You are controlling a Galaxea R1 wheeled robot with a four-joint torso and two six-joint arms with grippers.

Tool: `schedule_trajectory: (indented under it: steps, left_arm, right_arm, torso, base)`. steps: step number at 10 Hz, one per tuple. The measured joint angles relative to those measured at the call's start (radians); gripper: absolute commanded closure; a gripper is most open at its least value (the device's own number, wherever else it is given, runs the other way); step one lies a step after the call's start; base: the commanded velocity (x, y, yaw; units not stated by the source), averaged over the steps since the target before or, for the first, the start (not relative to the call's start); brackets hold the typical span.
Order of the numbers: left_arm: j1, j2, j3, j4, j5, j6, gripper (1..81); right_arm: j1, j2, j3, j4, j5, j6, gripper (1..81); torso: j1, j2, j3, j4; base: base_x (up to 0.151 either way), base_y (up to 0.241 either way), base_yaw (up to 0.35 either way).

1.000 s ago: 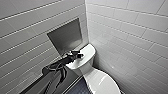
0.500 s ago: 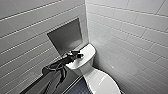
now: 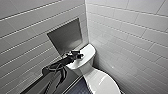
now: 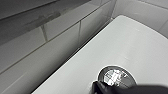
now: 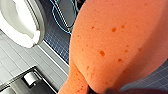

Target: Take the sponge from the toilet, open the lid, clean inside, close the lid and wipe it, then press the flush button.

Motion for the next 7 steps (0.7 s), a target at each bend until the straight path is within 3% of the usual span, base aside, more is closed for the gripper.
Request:
schedule_trajectory:
  steps: [7]
  left_arm:
    - [0.001, -0.043, 0.114, 0.002, 0.026, 0.002, 81.1]
  right_arm:
    - [0.0, 0.0, 0.0, 0.0, 0.0, 0.0, 81.1]
  torso:
    - [0.0, 0.0, 0.0, 0.0]
  base:
    - [0.0, 0.0, 0.0]
